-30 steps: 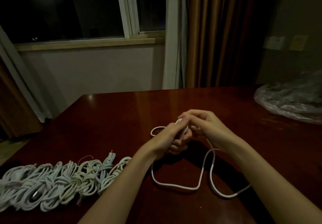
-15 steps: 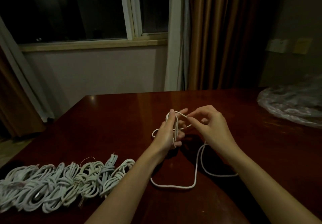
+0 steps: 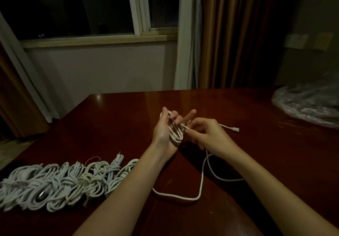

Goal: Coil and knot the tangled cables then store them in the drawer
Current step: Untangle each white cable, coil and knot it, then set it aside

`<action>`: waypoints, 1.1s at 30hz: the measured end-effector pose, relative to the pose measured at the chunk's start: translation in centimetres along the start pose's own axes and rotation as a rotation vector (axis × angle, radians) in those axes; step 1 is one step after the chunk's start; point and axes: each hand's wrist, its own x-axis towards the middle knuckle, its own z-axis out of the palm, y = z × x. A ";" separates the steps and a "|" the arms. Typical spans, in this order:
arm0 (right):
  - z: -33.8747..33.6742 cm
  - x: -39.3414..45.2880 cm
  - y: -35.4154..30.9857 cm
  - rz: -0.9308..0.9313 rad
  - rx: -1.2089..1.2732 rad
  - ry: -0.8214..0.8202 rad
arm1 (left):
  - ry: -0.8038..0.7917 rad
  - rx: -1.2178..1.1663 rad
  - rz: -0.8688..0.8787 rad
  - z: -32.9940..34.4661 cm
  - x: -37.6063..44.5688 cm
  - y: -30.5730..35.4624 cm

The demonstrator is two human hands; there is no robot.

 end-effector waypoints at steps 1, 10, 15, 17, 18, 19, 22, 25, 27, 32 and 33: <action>-0.1 -0.1 0.0 0.004 -0.015 -0.034 | 0.030 -0.046 0.029 -0.1 0.1 0.2; 1.4 -0.5 -0.2 -0.146 -0.283 0.011 | 0.086 -0.151 0.094 -0.7 0.6 0.6; 1.4 -0.3 -0.6 -0.169 -0.448 -0.059 | 0.057 -0.041 0.060 -1.2 0.6 1.1; 0.9 -0.3 -0.9 -0.165 -0.518 -0.108 | 0.060 -0.026 0.068 -1.4 0.7 1.4; 0.5 -0.4 -1.1 -0.167 -0.517 -0.118 | 0.065 -0.019 0.075 -1.5 0.8 1.5; 0.1 -0.4 -1.2 -0.173 -0.491 -0.119 | 0.067 -0.011 0.080 -1.5 0.8 1.7; -0.7 -0.5 -1.6 -0.196 -0.428 -0.107 | 0.083 0.054 0.090 -1.4 0.7 1.8; -0.6 -0.6 -1.7 -0.233 -0.443 -0.162 | 0.095 0.203 0.105 -1.2 0.4 1.4; -0.2 -0.7 -1.9 -0.272 -0.415 -0.198 | 0.086 0.301 0.116 -0.9 0.3 1.1; 0.7 -0.9 -2.1 -0.331 -0.338 -0.180 | 0.056 0.490 0.094 -0.7 0.1 -0.1; 0.7 -1.0 -2.1 -0.326 -0.334 -0.171 | 0.056 0.488 0.080 -0.7 0.2 -0.2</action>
